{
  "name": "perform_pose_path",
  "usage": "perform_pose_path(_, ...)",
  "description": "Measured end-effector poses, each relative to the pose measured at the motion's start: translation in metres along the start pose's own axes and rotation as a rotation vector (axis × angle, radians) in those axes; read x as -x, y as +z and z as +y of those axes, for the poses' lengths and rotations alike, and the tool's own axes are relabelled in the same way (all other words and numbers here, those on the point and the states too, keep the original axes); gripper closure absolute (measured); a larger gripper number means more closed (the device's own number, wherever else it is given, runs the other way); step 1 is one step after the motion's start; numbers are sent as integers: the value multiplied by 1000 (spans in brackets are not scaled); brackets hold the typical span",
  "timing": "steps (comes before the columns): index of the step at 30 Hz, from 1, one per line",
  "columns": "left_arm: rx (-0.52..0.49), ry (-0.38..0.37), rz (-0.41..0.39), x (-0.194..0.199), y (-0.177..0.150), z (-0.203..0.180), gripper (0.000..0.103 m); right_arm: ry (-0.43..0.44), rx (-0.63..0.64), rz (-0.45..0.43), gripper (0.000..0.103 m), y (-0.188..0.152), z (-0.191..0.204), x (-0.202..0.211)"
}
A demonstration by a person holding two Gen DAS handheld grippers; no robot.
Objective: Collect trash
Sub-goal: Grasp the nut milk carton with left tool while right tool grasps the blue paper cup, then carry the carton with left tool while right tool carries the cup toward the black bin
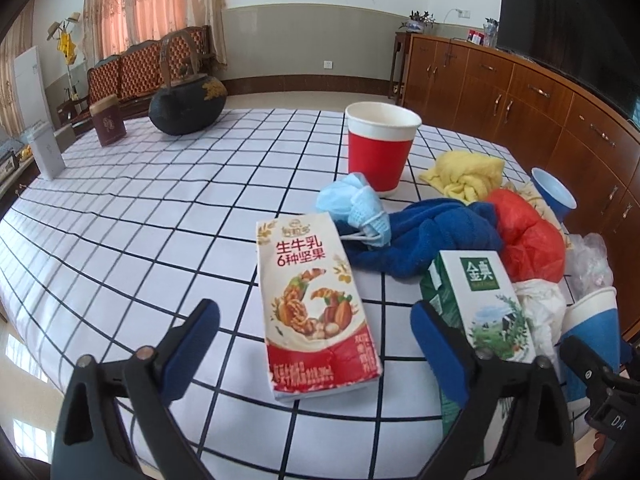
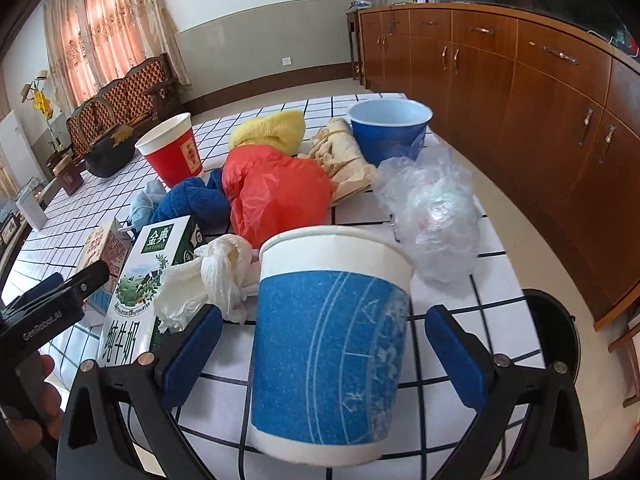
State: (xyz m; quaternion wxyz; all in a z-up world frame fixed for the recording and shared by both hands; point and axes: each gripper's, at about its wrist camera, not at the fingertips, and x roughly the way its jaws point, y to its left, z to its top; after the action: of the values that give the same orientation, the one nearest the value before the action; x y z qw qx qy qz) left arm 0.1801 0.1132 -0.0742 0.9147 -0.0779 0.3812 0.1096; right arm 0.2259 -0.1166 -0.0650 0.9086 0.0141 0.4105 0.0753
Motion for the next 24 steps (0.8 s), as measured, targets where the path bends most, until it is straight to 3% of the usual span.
perform_pose_path(6, 7, -12, 29, -10, -3, 0, 24, 36, -2, 23, 28, -3, 0, -8)
perform_pose_path(7, 8, -18, 36, -12, -4, 0, 29, 41, 1, 24, 36, -3, 1, -9)
perform_pose_path(9, 11, -30, 48, -14, -6, 1, 42, 54, 2, 18, 37, -3, 2, -8)
perform_pose_path(12, 14, -40, 35, -12, -8, 2, 50, 72, -9, 8, 39, -5, 1, -6)
perform_pose_path(24, 32, -130, -71, 31, 0, 1, 51, 76, -13, -94, 42, -2, -12, 33)
